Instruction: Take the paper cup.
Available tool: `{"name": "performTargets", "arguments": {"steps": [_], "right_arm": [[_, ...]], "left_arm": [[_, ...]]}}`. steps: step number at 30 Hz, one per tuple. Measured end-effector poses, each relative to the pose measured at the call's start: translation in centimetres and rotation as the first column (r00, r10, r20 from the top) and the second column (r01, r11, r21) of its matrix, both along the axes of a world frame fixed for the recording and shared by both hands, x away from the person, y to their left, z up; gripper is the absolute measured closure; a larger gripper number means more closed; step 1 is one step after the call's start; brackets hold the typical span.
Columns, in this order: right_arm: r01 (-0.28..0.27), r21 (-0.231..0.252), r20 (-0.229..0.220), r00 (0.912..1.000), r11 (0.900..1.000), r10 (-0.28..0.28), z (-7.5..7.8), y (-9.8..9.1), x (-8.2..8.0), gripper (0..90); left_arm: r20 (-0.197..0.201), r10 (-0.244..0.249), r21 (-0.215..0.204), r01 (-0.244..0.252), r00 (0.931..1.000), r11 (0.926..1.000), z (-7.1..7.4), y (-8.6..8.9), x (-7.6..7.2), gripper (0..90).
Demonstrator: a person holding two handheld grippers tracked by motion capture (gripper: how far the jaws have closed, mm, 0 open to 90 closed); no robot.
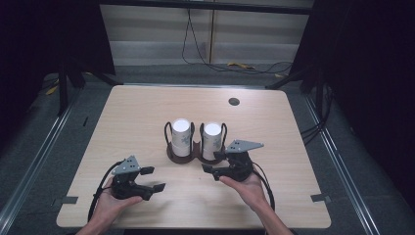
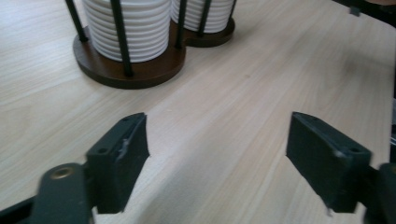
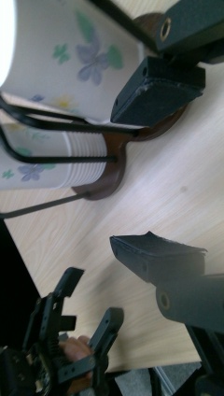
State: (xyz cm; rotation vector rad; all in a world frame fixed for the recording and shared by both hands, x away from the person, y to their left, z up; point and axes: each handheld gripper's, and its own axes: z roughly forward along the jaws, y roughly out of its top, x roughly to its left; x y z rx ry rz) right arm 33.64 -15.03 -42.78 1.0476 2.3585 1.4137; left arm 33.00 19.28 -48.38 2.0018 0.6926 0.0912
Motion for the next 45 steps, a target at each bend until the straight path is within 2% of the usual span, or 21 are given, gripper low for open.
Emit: {"name": "performTargets", "arguments": {"steps": [2,3,5,6,7,12,14,15,18,22,23,26,27,29,33,36,38,39,41,44,45], "right_arm": [[-0.013,0.008,0.008,0.9999,0.9999,0.013,0.3,0.4,0.3,33.1],[-0.018,-0.001,0.012,0.9998,0.9998,0.018,0.5,0.7,0.4,33.2],[-0.031,0.007,0.014,0.9994,0.9995,0.031,0.8,1.2,0.7,33.7],[-0.031,0.007,0.014,0.9994,0.9995,0.031,0.8,1.2,0.7,33.7],[-0.045,0.011,0.023,0.9987,0.9989,0.045,1.2,1.6,0.9,34.3],[-0.063,0.016,0.037,0.9973,0.9979,0.062,2.1,2.2,1.4,34.8],[-0.078,0.018,0.046,0.9959,0.9968,0.077,2.7,2.5,1.8,34.8],[-0.094,0.023,0.054,0.9942,0.9953,0.093,3.4,2.8,2.2,35.0],[-0.101,0.003,0.069,0.9925,0.9949,0.101,4.1,3.2,2.5,35.0],[-0.114,-0.025,0.087,0.9895,0.9931,0.116,5.6,4.1,4.0,35.0],[-0.118,-0.029,0.084,0.9892,0.9926,0.12,5.8,4.3,4.4,35.0],[-0.12,-0.053,0.075,0.9895,0.9913,0.124,6.3,5.0,5.6,35.8],[-0.118,-0.057,0.07,0.9901,0.9914,0.121,6.5,5.2,5.9,35.9],[-0.117,-0.064,0.068,0.9902,0.991,0.122,6.8,5.8,6.6,36.0],[-0.127,-0.105,0.041,0.9905,0.9864,0.132,7.1,7.0,8.1,35.0],[-0.14,-0.127,0.019,0.9895,0.982,0.143,6.9,7.5,9.1,32.0],[-0.143,-0.144,-0.004,0.9895,0.9792,0.144,6.8,7.8,9.6,31.3],[-0.143,-0.169,-0.008,0.9895,0.9752,0.144,6.8,8.1,10.0,30.9],[-0.144,-0.174,-0.012,0.9895,0.9742,0.144,6.9,8.2,10.2,30.9],[-0.15,-0.214,-0.052,0.9886,0.9654,0.142,6.9,8.9,11.2,31.0],[-0.151,-0.221,-0.051,0.9884,0.9635,0.143,6.9,9.0,11.4,31.1]], "left_arm": [[-0.002,-0.002,-0.006,0.002,1.0,1.0,0.0,0.0,0.0,28.2],[-0.029,-0.034,-0.016,0.033,0.999,0.9993,-0.1,-0.1,0.0,32.1],[-0.027,-0.051,-0.005,0.051,0.9983,0.9987,-0.1,-0.4,-0.1,31.7],[-0.027,-0.051,-0.005,0.051,0.9983,0.9987,-0.1,-0.4,-0.1,33.5],[-0.019,-0.053,0.014,0.053,0.9984,0.9985,0.0,-0.5,-0.2,33.3],[-0.027,-0.052,0.01,0.052,0.9983,0.9986,0.0,-0.6,-0.2,37.0],[-0.018,-0.05,-0.004,0.05,0.9986,0.9987,0.1,-0.5,-0.3,44.7],[0.002,-0.041,-0.002,0.041,0.9992,0.9992,0.3,-0.5,-0.5,45.8],[0.008,-0.049,-0.013,0.049,0.9988,0.9987,0.3,-0.5,-0.4,46.1],[0.004,-0.056,0.014,0.056,0.9984,0.9983,0.2,-0.6,-0.3,47.6],[-0.018,-0.06,0.015,0.061,0.998,0.9981,0.2,-0.7,-0.3,47.9],[0.012,-0.046,0.032,0.045,0.9989,0.9984,0.3,-0.7,-0.5,45.3],[0.01,-0.045,0.033,0.045,0.9989,0.9984,0.3,-0.7,-0.4,43.5],[-0.015,-0.054,0.036,0.055,0.9984,0.9979,0.2,-1.0,-0.3,37.0],[-0.036,-0.082,0.031,0.084,0.9959,0.996,0.0,-1.2,-0.1,28.9],[-0.03,-0.087,0.02,0.087,0.9958,0.996,0.1,-1.1,-0.2,27.3],[-0.023,-0.065,0.013,0.066,0.9976,0.9978,0.1,-0.9,-0.1,24.8],[-0.022,-0.057,0.014,0.057,0.9981,0.9983,0.1,-0.9,-0.1,24.7],[-0.023,-0.054,0.013,0.054,0.9983,0.9984,0.1,-0.9,0.0,24.6],[-0.024,-0.05,0.018,0.05,0.9985,0.9986,0.0,-1.0,0.1,26.0],[-0.022,-0.049,0.016,0.049,0.9986,0.9987,0.0,-1.0,0.1,26.0]]}}
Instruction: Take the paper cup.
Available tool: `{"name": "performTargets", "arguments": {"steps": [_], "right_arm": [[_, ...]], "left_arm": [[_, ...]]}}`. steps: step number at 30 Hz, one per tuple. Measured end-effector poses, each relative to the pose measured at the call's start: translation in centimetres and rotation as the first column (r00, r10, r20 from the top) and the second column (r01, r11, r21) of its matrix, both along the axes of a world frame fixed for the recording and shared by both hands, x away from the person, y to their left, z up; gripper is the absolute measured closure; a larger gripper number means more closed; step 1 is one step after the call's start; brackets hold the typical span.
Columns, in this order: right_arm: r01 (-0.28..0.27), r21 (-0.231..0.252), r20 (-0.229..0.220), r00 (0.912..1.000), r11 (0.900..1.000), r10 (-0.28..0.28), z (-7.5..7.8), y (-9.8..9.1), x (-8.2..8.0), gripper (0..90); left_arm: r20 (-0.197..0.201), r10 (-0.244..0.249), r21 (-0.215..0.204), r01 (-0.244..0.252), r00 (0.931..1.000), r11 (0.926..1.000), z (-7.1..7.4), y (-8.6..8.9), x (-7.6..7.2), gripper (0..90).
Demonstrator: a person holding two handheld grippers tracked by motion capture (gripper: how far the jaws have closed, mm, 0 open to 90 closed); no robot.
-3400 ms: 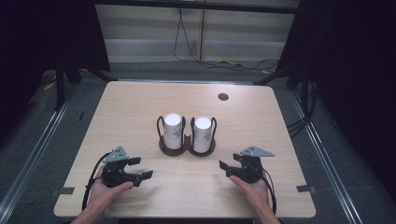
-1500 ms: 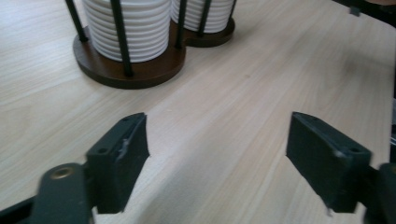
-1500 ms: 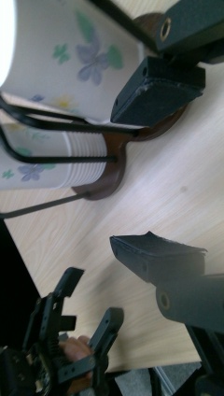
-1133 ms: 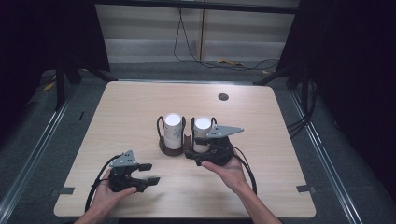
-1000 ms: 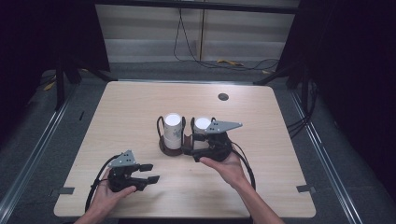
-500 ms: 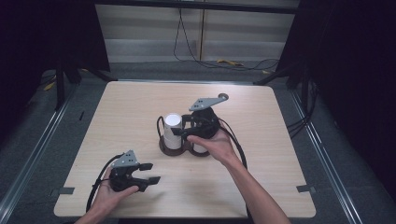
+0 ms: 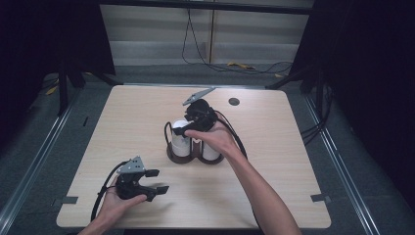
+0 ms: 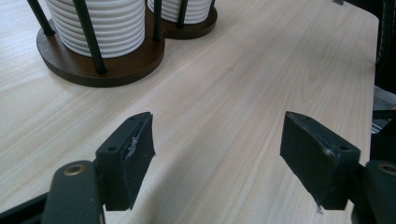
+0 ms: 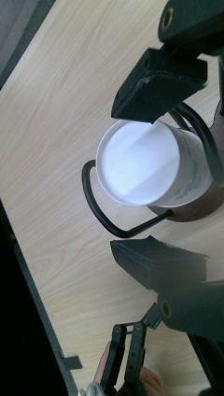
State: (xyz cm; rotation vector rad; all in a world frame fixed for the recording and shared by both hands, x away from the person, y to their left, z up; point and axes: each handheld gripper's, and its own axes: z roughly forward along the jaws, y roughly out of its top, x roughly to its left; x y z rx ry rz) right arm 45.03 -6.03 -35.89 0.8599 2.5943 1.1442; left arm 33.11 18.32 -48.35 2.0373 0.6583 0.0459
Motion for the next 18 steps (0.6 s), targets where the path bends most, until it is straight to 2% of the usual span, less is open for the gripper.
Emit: {"name": "performTargets", "arguments": {"steps": [3,5,8,10,13,17,18], "right_arm": [[0.0,-0.006,-0.01,1.0,1.0,0.0,0.0,0.1,0.2,31.6],[0.005,-0.047,-0.012,0.9999,0.9989,-0.006,-0.2,0.3,0.8,31.7],[0.008,-0.051,-0.03,0.9995,0.9987,-0.01,-0.1,0.3,1.3,31.3],[0.001,-0.086,-0.039,0.9992,0.9963,-0.004,-0.3,0.5,1.7,31.2],[-0.003,-0.093,-0.053,0.9986,0.9956,-0.002,-0.5,0.6,1.9,30.8],[-0.015,-0.133,-0.067,0.9977,0.9911,0.007,-0.6,1.1,2.2,30.2],[-0.02,-0.149,-0.082,0.9966,0.9887,0.008,-0.5,1.2,2.5,29.9]], "left_arm": [[0.006,-0.007,0.002,0.007,1.0,1.0,0.1,0.1,0.0,26.3],[0.019,-0.004,0.012,0.004,0.9998,0.9999,0.0,0.1,-0.1,28.5],[0.017,-0.002,0.014,0.002,0.9998,0.9999,0.0,0.2,-0.1,28.5],[0.02,-0.001,0.011,0.001,0.9998,0.9999,0.0,0.3,-0.1,28.7],[0.018,0.0,0.007,0.0,0.9998,1.0,0.0,0.4,-0.1,28.6],[0.017,0.004,0.005,-0.004,0.9999,1.0,0.0,0.6,0.0,28.4],[0.017,0.005,0.005,-0.005,0.9998,1.0,0.0,0.6,0.0,28.4]]}}
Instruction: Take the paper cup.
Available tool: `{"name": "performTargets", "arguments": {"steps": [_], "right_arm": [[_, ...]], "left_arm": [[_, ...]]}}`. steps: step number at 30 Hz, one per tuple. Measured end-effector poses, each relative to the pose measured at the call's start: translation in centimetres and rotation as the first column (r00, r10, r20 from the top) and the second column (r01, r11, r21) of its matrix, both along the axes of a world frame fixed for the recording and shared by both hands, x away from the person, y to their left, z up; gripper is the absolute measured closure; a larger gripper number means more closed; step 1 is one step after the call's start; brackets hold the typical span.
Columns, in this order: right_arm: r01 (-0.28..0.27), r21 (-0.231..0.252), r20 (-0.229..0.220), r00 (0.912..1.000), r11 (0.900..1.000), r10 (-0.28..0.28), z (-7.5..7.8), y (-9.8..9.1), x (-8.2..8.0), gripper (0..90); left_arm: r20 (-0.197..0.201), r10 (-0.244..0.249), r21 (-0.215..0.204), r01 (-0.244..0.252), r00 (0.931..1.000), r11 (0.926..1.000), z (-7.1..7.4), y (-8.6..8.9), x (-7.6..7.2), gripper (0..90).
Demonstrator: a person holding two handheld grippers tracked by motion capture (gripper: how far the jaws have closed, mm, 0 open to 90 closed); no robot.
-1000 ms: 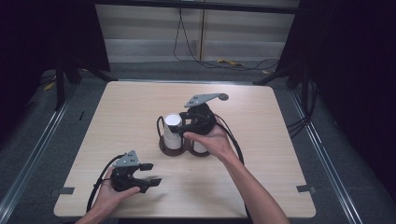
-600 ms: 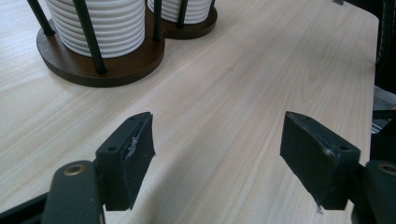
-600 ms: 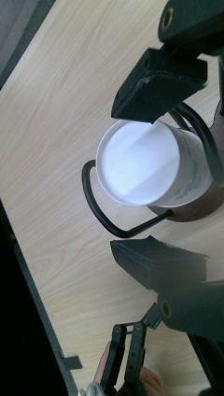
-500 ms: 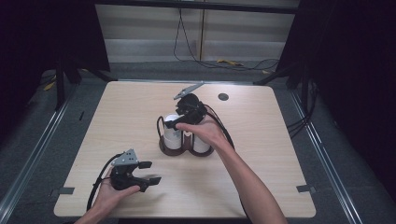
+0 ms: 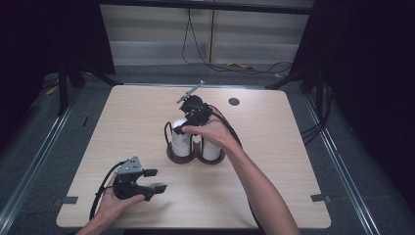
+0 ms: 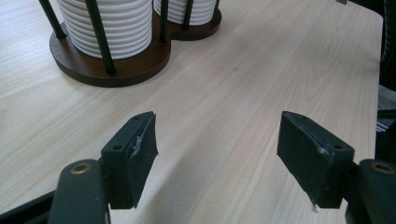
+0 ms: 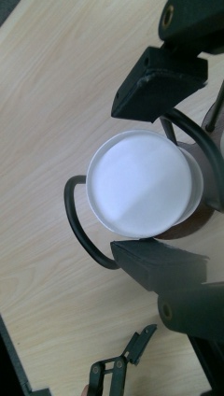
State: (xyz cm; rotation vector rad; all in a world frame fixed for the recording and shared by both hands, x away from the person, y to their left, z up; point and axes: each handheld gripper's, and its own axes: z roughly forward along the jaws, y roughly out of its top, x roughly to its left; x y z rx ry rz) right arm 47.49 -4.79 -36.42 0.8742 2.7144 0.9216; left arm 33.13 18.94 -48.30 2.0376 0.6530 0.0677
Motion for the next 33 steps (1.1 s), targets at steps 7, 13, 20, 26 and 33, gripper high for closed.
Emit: {"name": "performTargets", "arguments": {"steps": [7,13,20,26,33], "right_arm": [[-0.025,-0.038,-0.026,0.9994,0.999,0.024,0.1,0.6,0.6,30.9],[-0.042,-0.069,-0.05,0.998,0.9967,0.039,-0.2,1.2,0.8,31.9],[-0.058,-0.11,-0.076,0.9959,0.9922,0.05,-0.5,1.7,1.2,31.7],[-0.088,-0.168,-0.085,0.9936,0.9819,0.075,-0.7,2.2,1.2,32.0],[-0.098,-0.175,-0.087,0.9926,0.9796,0.084,-1.0,2.2,1.4,32.9]], "left_arm": [[-0.013,0.016,0.0,-0.016,0.9998,0.9999,0.0,0.2,0.1,26.7],[-0.016,0.021,0.002,-0.021,0.9996,0.9998,0.0,0.3,0.2,26.7],[-0.015,0.023,0.01,-0.022,0.9996,0.9997,0.0,0.2,0.2,26.8],[-0.016,0.023,0.009,-0.023,0.9996,0.9997,0.0,0.2,0.2,26.9],[-0.019,0.03,0.012,-0.03,0.9994,0.9995,0.0,0.3,0.2,26.8]]}}
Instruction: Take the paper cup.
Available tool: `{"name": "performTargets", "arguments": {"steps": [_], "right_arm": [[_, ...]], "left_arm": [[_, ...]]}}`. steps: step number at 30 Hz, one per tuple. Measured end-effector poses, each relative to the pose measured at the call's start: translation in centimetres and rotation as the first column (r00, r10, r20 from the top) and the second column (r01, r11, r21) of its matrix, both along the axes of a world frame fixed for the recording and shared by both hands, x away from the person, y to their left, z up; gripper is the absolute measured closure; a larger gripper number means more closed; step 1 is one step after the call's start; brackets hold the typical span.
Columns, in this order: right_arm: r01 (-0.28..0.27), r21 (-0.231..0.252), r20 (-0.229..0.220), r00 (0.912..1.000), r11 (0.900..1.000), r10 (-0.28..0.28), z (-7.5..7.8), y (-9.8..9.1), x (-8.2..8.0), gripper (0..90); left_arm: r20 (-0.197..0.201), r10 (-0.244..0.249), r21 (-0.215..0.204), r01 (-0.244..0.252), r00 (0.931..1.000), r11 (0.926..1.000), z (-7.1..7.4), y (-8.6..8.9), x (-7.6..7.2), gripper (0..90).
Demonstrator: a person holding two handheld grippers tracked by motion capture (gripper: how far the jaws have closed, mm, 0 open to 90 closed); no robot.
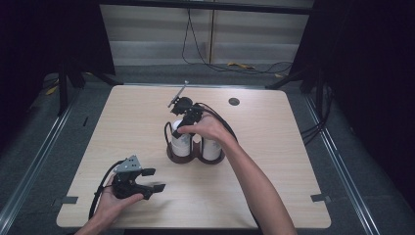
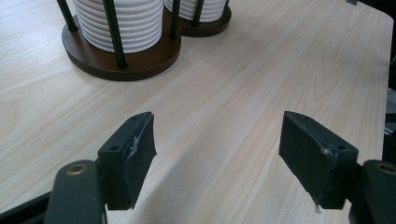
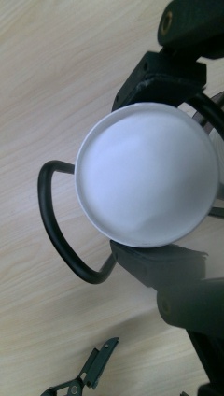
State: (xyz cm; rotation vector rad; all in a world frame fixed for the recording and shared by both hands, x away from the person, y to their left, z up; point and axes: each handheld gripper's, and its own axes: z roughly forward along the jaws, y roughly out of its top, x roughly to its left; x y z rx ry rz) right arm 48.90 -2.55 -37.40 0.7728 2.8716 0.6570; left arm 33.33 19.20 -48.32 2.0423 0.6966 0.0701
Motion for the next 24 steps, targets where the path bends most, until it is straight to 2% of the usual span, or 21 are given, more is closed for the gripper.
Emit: {"name": "performTargets", "arguments": {"steps": [4,16,24], "right_arm": [[0.001,-0.018,-0.003,1.0,0.9998,-0.001,0.17,0.1,-0.1,33.5],[-0.014,0.012,0.018,0.9997,0.9998,0.013,0.76,-0.2,-0.34,33.7],[-0.013,0.018,0.008,0.9999,0.9998,0.013,0.81,-0.22,-0.4,33.4]], "left_arm": [[-0.002,-0.006,0.004,0.006,1.0,1.0,-0.01,0.0,0.03,26.9],[-0.01,-0.011,-0.001,0.011,0.9999,0.9999,-0.06,-0.1,0.03,26.9],[-0.012,-0.009,0.003,0.009,0.9999,1.0,-0.07,-0.06,0.07,26.9]]}}
